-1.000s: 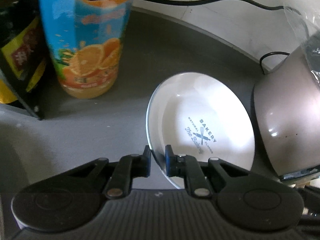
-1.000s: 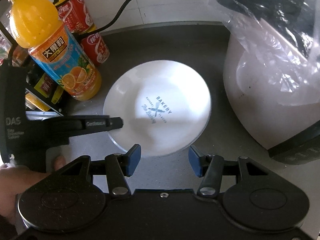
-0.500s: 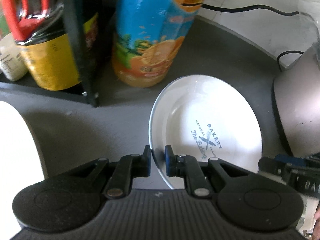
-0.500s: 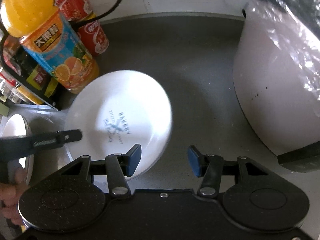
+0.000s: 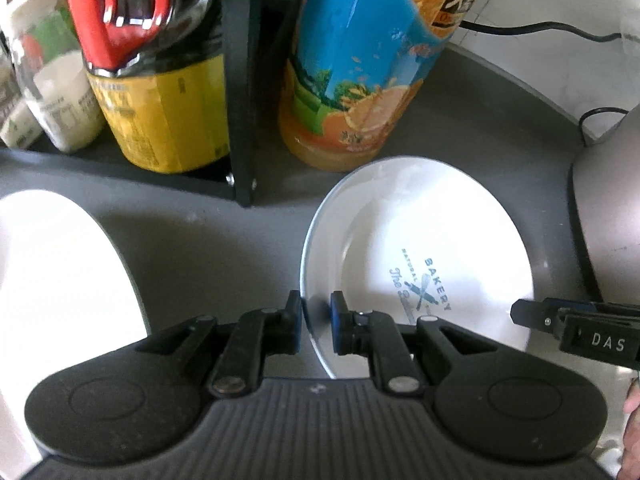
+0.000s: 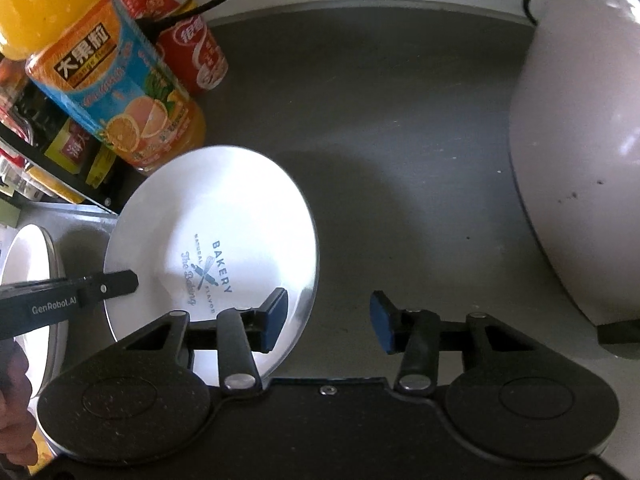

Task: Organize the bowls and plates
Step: 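Carry the 'Bakery' plate with both tools and lower it onto the stacked plates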

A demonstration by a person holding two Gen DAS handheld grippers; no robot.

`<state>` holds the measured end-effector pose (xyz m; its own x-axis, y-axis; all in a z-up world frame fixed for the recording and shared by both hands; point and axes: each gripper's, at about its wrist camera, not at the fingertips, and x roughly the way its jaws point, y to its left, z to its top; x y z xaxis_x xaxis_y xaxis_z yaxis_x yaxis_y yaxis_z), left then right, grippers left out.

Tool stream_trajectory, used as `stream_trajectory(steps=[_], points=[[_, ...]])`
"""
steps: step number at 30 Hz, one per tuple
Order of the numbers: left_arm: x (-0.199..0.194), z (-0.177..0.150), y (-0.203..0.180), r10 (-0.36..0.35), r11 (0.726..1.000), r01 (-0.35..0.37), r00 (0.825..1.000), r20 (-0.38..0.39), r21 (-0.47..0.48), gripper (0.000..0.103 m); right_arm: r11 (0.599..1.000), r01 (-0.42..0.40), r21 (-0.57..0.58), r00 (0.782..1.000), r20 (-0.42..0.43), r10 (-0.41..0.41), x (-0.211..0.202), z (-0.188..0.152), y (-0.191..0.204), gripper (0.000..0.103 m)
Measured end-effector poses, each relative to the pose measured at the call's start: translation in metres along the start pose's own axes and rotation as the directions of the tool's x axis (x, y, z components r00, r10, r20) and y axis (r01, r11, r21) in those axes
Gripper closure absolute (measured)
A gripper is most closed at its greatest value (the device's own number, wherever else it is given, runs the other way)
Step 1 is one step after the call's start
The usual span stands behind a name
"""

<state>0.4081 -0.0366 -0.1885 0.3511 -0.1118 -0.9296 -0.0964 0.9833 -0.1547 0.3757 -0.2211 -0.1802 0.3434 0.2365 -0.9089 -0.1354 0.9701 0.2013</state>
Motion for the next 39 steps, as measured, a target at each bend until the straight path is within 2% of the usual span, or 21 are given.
stream_trajectory(steps=[9,11,13,15,19,23,29,39], points=[[0.0,0.007,-0.001,0.038,0.999,-0.038,0.999,0.018,-0.001,0.09,1.0,-0.003,0.0,1.0,-0.025,0.003,0.008,0.008,0.001,0.064],[-0.003,0.008,-0.002,0.055,0.998,-0.056,0.998,0.038,0.006,0.09,1.0,-0.001,-0.002,1.0,-0.02,0.001,0.008,0.011,0.003,0.069],[-0.004,0.011,-0.003,0.053,0.998,-0.054,0.997,0.047,0.014,0.089,1.0,-0.016,-0.009,1.0,-0.023,0.016,0.008,0.015,0.005,0.083],[-0.002,0.013,-0.005,0.056,0.998,-0.056,0.998,0.025,0.013,0.091,0.999,-0.02,-0.026,0.999,-0.03,0.02,0.009,0.017,0.008,0.088],[-0.001,0.018,0.003,0.025,0.999,-0.025,1.0,-0.002,-0.035,0.092,1.0,-0.022,-0.014,0.999,-0.031,0.022,0.008,0.019,0.005,0.088],[0.001,0.02,0.004,0.017,1.0,-0.017,1.0,-0.022,-0.025,0.092,0.999,-0.034,-0.001,0.998,-0.046,0.034,0.009,0.022,0.002,0.089],[-0.001,0.021,0.004,0.013,0.999,-0.014,0.999,-0.041,-0.029,0.093,1.0,-0.008,-0.023,0.999,-0.046,0.007,0.01,0.022,0.009,0.088],[-0.005,0.016,0.014,-0.01,0.999,0.008,0.999,-0.047,-0.035,0.093,0.998,-0.009,-0.057,1.0,-0.005,0.009,-0.007,0.013,0.023,0.09]])
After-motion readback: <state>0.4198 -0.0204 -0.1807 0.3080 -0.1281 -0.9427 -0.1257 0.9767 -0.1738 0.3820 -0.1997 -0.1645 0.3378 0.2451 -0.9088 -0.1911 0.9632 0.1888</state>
